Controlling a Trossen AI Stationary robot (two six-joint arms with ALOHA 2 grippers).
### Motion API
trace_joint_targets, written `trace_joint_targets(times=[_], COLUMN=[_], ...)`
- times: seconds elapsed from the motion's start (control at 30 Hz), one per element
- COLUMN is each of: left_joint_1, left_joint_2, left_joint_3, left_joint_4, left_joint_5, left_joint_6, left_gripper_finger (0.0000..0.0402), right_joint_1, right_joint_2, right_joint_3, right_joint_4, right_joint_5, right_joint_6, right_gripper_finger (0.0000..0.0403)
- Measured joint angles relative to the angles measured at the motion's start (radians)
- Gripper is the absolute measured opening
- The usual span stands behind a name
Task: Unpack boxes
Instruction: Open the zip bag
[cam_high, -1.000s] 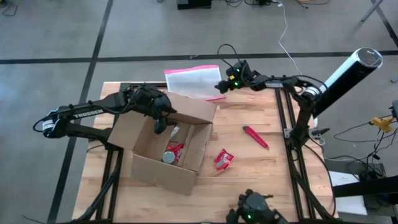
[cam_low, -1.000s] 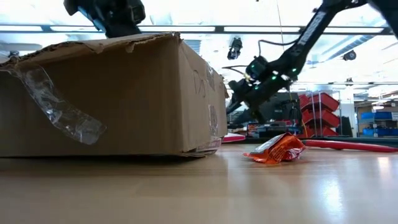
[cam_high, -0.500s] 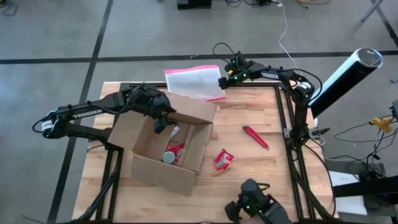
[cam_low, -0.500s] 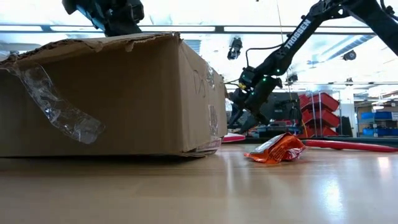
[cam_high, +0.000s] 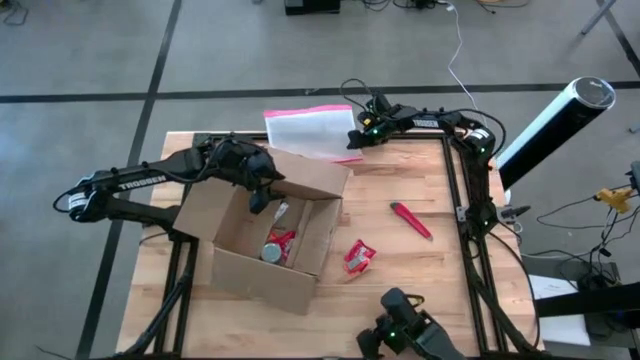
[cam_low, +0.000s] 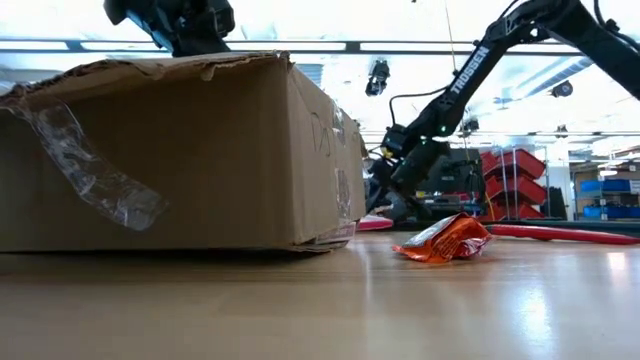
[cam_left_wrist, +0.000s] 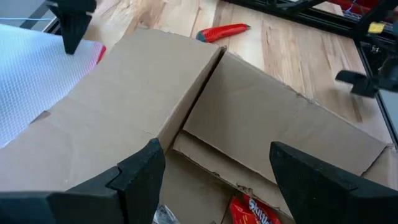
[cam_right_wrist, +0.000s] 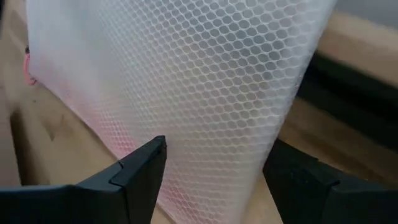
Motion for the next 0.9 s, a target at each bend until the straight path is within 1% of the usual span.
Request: trace_joint_targets(times=[0.07, 0.13, 0.2, 0.33, 0.37, 0.53, 0.63, 0.8, 0.9], left_joint_1=[0.0, 0.0, 0.0, 0.0, 0.001, 0.001, 0.001, 0.001, 0.001], left_joint_2=[0.0, 0.0, 0.0, 0.0, 0.0, 0.0, 0.001, 0.001, 0.001], left_joint_3=[0.0, 0.0, 0.0, 0.0, 0.0, 0.0, 0.0, 0.0, 0.0], left_joint_4=[0.0, 0.001, 0.0, 0.001, 0.001, 0.006, 0.007, 0.007, 0.007], left_joint_5=[0.0, 0.0, 0.0, 0.0, 0.0, -0.002, -0.004, -0.027, -0.043], left_joint_6=[0.0, 0.0, 0.0, 0.0, 0.0, 0.0, 0.0, -0.001, -0.002], left_gripper_finger=[0.0274, 0.0274, 0.0274, 0.0274, 0.0274, 0.0274, 0.0274, 0.0274, 0.0274], right_joint_1=[0.001, 0.003, 0.006, 0.01, 0.011, 0.01, 0.01, 0.01, 0.01], right_joint_2=[0.013, 0.017, 0.016, 0.004, -0.004, -0.057, -0.11, -0.264, -0.391], right_joint_3=[0.0, 0.0, 0.0, -0.001, -0.001, -0.001, -0.001, -0.001, -0.001], right_joint_4=[0.02, 0.036, 0.043, 0.041, 0.042, 0.038, 0.031, -0.007, -0.097], right_joint_5=[-0.047, -0.074, -0.098, -0.148, -0.16, -0.19, -0.2, -0.195, -0.156], right_joint_6=[0.01, 0.02, 0.018, -0.001, -0.007, -0.01, -0.01, -0.03, -0.07], right_gripper_finger=[0.0213, 0.018, 0.0135, 0.0029, 0.0015, 0.0005, 0.0002, 0.0, 0.0])
